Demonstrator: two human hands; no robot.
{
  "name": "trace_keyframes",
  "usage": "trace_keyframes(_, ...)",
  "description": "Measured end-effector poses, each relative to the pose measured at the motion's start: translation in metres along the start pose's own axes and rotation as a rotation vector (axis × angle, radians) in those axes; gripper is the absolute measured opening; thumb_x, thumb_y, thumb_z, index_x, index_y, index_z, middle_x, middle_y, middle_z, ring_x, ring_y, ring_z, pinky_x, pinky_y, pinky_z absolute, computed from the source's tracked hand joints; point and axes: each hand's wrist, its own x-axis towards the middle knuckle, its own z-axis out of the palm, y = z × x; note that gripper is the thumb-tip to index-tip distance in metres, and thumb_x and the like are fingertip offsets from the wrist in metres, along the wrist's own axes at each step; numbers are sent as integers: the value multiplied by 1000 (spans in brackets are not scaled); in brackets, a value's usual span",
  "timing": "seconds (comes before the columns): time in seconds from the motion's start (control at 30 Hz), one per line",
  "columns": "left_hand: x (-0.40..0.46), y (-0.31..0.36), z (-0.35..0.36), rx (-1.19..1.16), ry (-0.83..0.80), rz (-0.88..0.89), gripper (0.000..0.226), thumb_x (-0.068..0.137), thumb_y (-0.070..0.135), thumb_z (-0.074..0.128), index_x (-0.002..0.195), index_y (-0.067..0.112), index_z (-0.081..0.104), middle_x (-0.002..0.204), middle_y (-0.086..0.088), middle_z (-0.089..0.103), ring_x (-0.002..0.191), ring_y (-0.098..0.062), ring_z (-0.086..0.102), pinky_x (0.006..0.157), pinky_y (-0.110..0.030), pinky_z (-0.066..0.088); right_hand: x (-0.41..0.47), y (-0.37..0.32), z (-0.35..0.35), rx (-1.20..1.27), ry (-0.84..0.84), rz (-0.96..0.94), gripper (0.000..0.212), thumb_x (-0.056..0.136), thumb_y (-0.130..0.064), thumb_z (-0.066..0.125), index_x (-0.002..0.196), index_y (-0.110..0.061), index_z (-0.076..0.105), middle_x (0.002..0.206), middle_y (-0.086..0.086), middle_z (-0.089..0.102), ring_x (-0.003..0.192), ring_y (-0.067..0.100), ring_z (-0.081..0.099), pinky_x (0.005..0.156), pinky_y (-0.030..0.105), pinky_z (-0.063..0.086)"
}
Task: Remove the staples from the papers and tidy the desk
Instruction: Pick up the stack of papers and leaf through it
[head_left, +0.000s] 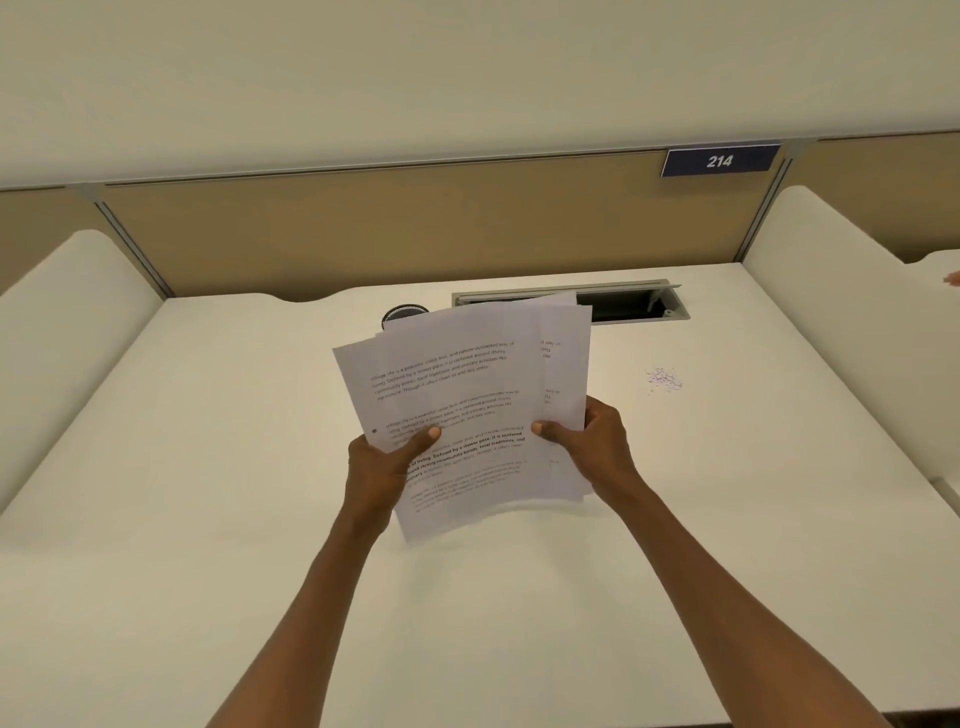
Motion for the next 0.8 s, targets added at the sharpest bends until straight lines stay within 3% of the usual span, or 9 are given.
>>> trace_keyframes(0.17, -5, 7, 3, -2, 37, 57, 27, 79, 7, 82, 102, 19, 73, 97, 4, 79, 87, -17, 76, 69, -27, 60, 4, -3, 0, -23, 35, -53, 27, 73, -12, 83, 97, -10, 70, 92, -2, 75, 79, 20, 70, 60, 20, 54)
trace_keyframes(0.3, -6, 3, 1, 57, 15, 63, 35, 74, 12, 87, 104, 23, 74, 101, 5, 78, 91, -16, 75, 76, -32, 61, 1, 4, -6, -30, 0, -37, 34, 71, -13, 85, 101, -14, 70, 94, -6, 75, 80, 13, 71, 62, 17, 54)
trace_keyframes(0.43, -10, -8, -3, 126, -31, 37, 46, 71, 16, 90, 111, 25, 71, 106, 6, 77, 97, -14, 74, 83, -36, 60, -5, 18, -12, -36, -41, -15, 46, 68, -12, 86, 110, -14, 69, 103, -2, 75, 93, 14, 72, 80, 29, 59)
trace_keyframes(0.67, -15, -13, 4, 82, 15, 22, 38, 74, 10, 87, 106, 26, 73, 102, 8, 78, 93, -13, 75, 81, -35, 61, -8, 18, -8, -64, 3, -7, 26, 74, -10, 81, 98, -15, 72, 92, -6, 75, 85, 17, 71, 82, 38, 58)
trace_keyframes(0.8, -9, 2, 5, 59, -1, 68, 39, 73, 9, 87, 107, 22, 74, 103, 6, 78, 92, -15, 75, 75, -31, 61, -7, -1, -10, -33, -8, -67, 28, 74, -11, 82, 100, -18, 72, 93, -7, 76, 83, 15, 71, 72, 27, 58)
